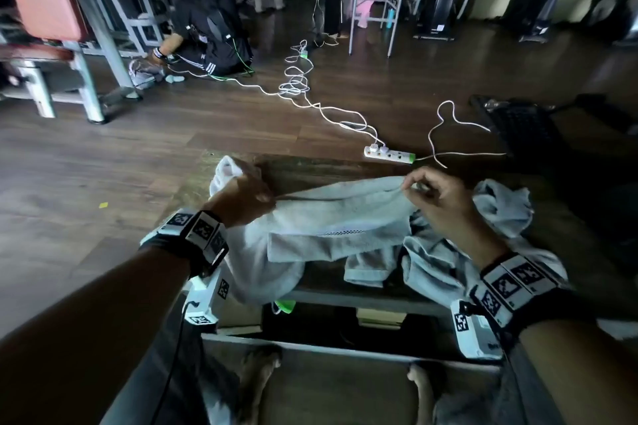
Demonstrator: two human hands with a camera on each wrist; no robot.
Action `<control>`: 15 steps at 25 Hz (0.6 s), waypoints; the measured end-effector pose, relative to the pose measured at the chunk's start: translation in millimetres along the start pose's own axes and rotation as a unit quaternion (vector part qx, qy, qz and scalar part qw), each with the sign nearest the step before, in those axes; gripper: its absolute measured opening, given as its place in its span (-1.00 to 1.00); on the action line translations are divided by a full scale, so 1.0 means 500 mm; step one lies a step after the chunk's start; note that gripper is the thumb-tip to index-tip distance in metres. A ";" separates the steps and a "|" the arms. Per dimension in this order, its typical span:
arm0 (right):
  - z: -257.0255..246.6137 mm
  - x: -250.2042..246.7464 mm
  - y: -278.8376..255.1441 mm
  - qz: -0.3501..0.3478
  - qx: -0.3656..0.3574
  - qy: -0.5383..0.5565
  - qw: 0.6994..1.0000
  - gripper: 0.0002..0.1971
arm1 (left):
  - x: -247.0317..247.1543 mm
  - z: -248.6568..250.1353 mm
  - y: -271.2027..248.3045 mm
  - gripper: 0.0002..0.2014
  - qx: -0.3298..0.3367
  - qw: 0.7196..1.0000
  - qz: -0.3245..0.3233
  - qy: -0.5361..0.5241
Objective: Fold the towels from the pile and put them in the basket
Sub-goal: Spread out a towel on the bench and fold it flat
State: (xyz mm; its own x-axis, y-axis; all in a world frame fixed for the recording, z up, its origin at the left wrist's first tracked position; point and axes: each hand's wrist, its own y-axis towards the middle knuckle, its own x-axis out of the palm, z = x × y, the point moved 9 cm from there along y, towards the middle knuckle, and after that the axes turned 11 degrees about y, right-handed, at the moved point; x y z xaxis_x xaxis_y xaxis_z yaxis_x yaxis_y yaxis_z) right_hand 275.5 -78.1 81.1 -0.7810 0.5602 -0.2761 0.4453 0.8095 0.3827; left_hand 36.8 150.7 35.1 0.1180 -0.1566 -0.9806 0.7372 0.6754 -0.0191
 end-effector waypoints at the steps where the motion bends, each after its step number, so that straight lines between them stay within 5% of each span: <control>1: 0.003 0.016 -0.024 -0.015 0.002 -0.015 1.000 -0.84 | 0.027 0.015 -0.013 -0.90 0.004 0.999 -0.039 0.016; 5: 0.033 0.100 -0.088 -0.084 0.003 -0.089 0.992 -0.78 | 0.042 0.130 -0.059 -0.87 0.063 0.993 0.065 -0.081; 9: 0.035 0.133 -0.119 -0.055 -0.074 -0.119 0.989 -0.75 | 0.098 0.281 -0.075 -0.76 0.168 0.956 0.086 -0.226; 15: 0.076 0.125 -0.135 -0.017 -0.064 -0.105 0.992 -0.87 | 0.141 0.302 -0.039 -0.62 0.188 0.944 0.146 -0.227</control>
State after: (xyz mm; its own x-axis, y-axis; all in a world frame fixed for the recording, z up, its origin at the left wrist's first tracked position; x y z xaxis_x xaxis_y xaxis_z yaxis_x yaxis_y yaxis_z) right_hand 213.3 -90.9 4.5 -0.6803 0.5683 -0.4628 0.3508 0.8069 0.4752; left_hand 131.1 17.5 -4.0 0.5632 -0.3533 -0.7470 0.8031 0.4469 0.3941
